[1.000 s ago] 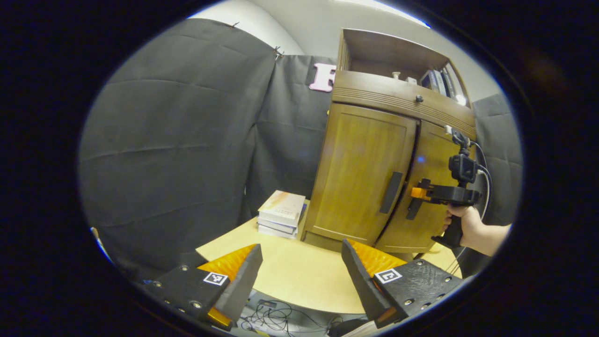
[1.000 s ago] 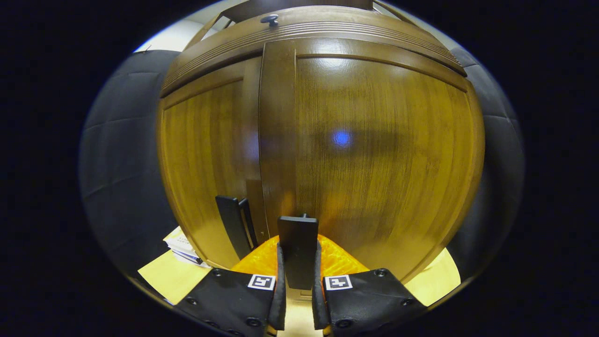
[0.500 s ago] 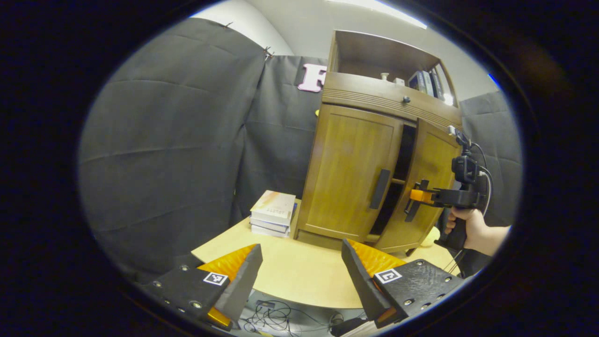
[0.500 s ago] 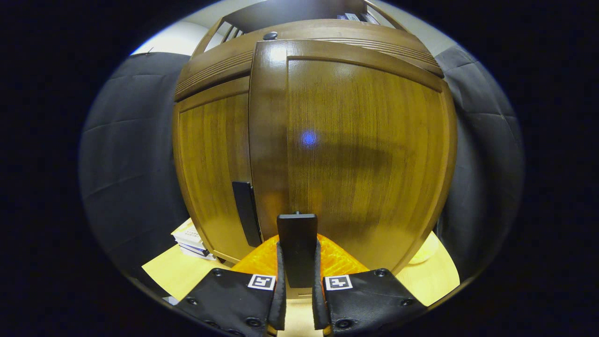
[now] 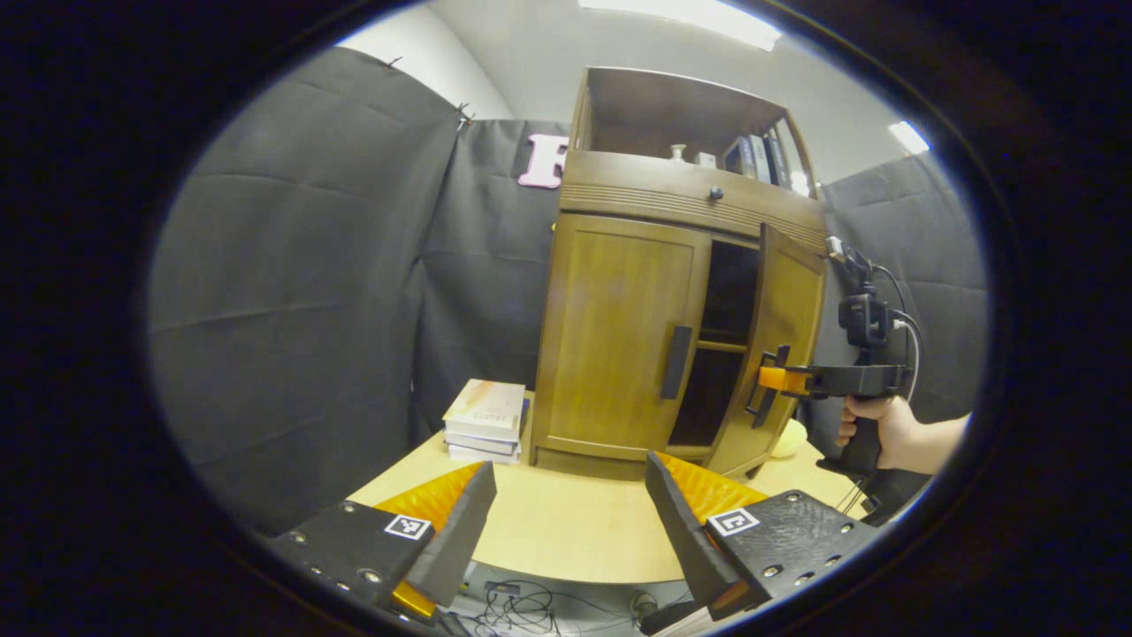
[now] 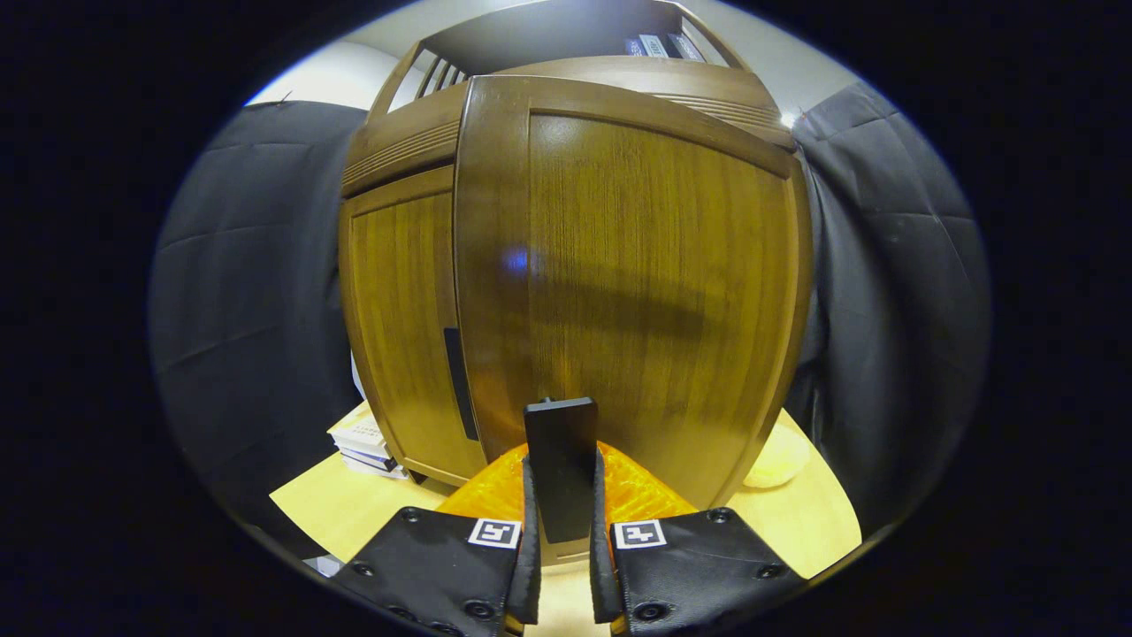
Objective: Open the right door of the double-door shoe cabinet with the right hand, and open the left door with the left hand.
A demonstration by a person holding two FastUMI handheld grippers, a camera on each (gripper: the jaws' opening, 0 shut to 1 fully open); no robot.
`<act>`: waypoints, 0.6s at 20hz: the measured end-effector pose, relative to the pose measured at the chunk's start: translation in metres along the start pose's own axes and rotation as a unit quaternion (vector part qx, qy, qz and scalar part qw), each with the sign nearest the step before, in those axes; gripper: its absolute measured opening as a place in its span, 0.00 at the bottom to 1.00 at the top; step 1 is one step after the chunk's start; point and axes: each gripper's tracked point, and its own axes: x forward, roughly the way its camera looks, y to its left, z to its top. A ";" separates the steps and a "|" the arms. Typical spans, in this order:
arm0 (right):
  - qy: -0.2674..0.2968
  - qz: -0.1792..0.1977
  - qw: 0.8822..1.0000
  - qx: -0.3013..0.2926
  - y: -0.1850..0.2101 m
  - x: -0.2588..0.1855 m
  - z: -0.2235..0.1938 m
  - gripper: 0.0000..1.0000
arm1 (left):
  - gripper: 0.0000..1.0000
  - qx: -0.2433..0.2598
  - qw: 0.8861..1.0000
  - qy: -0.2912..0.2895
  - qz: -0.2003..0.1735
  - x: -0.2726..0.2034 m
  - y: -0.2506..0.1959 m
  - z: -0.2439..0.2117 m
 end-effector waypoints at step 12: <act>0.012 -0.014 1.000 -0.011 -0.003 -0.002 0.002 0.24 | 1.00 -0.009 0.995 -0.003 -0.100 0.019 -0.057 0.002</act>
